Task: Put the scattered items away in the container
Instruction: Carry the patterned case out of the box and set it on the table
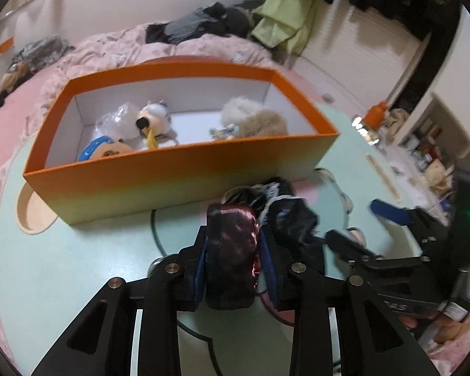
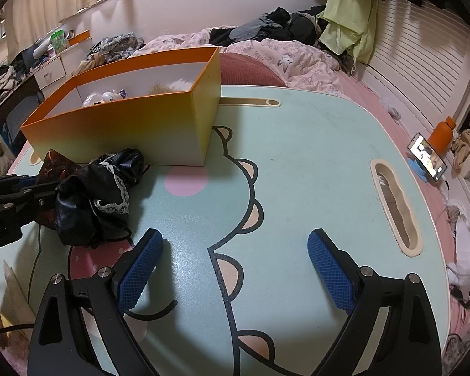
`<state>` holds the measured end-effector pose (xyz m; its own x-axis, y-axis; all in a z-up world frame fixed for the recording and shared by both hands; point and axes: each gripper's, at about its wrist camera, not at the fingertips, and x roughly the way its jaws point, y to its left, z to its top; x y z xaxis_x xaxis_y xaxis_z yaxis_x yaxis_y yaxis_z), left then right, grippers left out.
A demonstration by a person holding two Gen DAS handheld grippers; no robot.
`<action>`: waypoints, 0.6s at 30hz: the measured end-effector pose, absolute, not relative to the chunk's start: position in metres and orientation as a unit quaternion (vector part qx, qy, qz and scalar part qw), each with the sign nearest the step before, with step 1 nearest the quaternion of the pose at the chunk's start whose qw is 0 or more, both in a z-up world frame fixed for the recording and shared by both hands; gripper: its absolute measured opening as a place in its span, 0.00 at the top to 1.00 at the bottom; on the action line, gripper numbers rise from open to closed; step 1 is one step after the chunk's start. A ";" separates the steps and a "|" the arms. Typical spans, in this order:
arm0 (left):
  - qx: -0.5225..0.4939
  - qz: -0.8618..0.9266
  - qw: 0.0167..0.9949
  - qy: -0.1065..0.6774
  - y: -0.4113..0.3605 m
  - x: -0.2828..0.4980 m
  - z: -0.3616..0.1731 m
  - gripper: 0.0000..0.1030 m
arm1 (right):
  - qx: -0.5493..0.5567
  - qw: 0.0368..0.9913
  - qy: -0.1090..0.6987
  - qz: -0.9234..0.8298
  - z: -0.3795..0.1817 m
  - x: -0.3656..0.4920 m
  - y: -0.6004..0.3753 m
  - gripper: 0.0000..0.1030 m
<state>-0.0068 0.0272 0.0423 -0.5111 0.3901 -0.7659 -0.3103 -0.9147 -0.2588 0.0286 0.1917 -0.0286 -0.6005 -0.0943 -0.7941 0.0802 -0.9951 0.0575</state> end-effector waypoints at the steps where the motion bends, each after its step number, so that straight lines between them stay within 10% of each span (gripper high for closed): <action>1: -0.443 0.867 0.220 -0.062 0.023 -0.005 0.048 0.66 | 0.444 0.049 -0.008 -0.895 -0.029 0.029 0.191 0.09; 6: -0.405 0.882 0.218 -0.105 -0.005 0.011 0.077 0.28 | 0.444 0.049 -0.008 -0.895 -0.029 0.029 0.192 0.09; 18: -0.432 0.895 0.112 -0.023 -0.004 0.050 0.027 0.19 | 0.447 0.049 -0.008 -0.893 -0.030 0.028 0.190 0.06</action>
